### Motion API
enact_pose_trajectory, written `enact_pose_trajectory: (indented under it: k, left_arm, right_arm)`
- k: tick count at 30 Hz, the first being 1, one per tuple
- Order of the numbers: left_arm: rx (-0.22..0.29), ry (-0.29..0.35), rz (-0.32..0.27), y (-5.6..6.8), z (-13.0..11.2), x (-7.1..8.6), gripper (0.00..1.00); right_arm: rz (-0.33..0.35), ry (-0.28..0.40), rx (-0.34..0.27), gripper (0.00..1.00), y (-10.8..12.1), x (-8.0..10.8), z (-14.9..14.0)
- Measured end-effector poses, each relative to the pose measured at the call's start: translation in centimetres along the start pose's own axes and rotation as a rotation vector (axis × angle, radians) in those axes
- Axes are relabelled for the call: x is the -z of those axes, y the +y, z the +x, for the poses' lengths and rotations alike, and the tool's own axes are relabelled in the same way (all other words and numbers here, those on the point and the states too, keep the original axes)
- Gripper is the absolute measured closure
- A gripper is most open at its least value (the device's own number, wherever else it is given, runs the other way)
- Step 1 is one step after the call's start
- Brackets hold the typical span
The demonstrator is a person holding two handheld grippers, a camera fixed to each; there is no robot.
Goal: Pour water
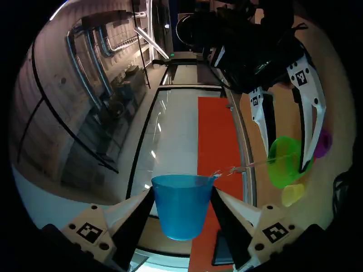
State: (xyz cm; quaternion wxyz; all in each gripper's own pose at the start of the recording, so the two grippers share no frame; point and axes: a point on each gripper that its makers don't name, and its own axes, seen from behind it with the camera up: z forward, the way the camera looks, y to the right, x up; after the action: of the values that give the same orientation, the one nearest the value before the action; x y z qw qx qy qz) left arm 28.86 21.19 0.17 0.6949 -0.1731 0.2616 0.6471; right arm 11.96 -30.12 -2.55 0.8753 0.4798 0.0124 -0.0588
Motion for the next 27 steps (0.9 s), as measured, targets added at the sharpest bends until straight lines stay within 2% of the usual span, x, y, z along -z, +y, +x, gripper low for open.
enact_pose_trajectory:
  k: [15,27]
  left_arm:
    - [-0.122,0.012,0.013,0.1,0.8,0.1,0.14]
    - [-0.099,0.018,0.012,0.4,1.0,0.0,0.14]
  right_arm:
    - [-0.004,0.008,-0.002,0.08,0.1,0.2,0.3]
    - [-0.009,0.012,-0.004,0.08,0.3,0.3,0.3]
